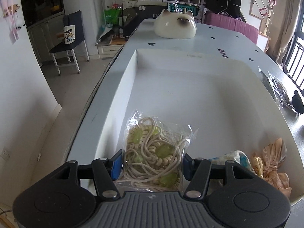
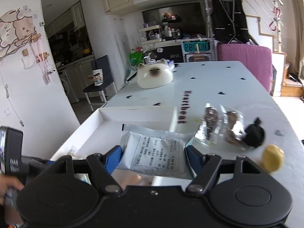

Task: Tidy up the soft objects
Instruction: 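Carry the bead bag with the left tool while the right tool carries the sachet toward the tray, then lower the bead bag into the tray and open the left tool while the right tool releases the sachet, then move both tools from the tray toward the cord bags and yellow ball, then grasp a clear brown-cord bag with the left tool while the right tool grasps the yellow ball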

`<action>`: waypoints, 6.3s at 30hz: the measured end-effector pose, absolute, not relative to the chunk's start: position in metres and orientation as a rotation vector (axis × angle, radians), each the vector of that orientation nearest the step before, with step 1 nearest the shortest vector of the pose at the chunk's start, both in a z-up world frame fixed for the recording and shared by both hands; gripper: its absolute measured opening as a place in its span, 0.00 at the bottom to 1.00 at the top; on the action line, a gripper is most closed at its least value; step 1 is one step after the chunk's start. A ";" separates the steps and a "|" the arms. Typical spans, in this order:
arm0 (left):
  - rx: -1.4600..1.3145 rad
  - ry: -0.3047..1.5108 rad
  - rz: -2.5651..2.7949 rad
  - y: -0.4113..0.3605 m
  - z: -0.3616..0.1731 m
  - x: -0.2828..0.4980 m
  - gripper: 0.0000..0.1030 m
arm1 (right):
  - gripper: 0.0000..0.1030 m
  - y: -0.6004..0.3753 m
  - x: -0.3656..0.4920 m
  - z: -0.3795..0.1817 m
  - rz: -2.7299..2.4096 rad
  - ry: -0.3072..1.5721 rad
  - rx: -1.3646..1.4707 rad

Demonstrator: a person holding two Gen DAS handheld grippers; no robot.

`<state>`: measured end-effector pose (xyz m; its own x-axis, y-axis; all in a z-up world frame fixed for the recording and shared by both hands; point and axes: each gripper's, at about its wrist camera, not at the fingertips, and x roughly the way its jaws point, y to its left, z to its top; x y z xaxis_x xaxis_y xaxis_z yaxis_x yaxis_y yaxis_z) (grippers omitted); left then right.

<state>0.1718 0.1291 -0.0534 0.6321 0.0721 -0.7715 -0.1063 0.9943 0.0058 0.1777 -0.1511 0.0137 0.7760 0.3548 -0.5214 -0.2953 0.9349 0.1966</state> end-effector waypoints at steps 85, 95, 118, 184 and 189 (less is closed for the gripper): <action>-0.067 0.747 -0.022 0.123 0.015 0.133 1.00 | 0.97 -0.110 0.174 0.019 0.349 0.691 0.071; -0.059 0.730 -0.017 0.116 0.020 0.125 1.00 | 1.00 -0.128 0.158 0.025 0.306 0.629 0.020; -0.026 0.629 -0.133 0.034 0.044 0.151 1.00 | 1.00 -0.213 0.156 0.035 0.215 0.565 0.031; 0.462 0.791 -0.362 -0.158 -0.070 0.368 0.42 | 0.75 -0.337 0.269 -0.068 0.133 0.681 0.134; 0.388 0.799 -0.360 -0.150 -0.065 0.369 0.30 | 0.61 -0.338 0.272 -0.070 0.137 0.697 0.155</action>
